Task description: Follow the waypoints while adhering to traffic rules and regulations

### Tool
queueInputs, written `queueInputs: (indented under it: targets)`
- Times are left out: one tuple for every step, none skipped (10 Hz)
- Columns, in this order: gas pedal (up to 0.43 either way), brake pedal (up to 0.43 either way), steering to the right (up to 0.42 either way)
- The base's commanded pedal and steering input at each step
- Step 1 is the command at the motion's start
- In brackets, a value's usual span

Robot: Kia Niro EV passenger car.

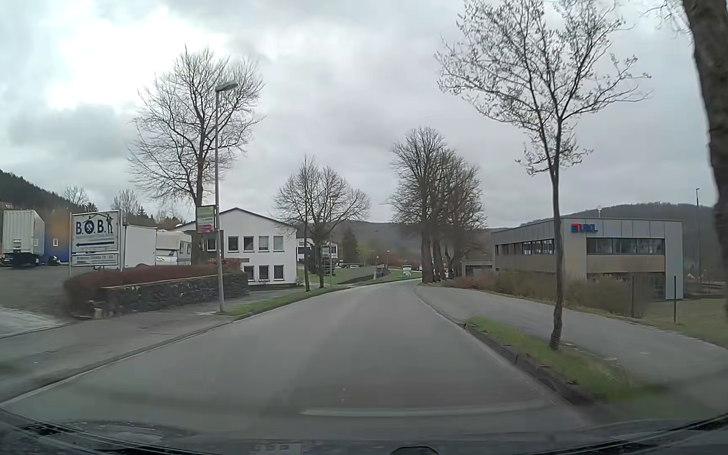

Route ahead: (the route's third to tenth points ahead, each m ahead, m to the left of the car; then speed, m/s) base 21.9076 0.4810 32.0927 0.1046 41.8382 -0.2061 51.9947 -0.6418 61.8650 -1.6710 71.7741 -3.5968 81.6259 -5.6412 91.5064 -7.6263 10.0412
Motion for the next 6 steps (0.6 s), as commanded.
queueInputs:
  targets:
    - [0.169, 0.000, 0.005]
    - [0.169, 0.000, 0.005]
    - [0.169, 0.000, 0.005]
    - [0.169, 0.000, 0.005]
    - [0.157, 0.000, 0.005]
    - [0.157, 0.000, 0.005]
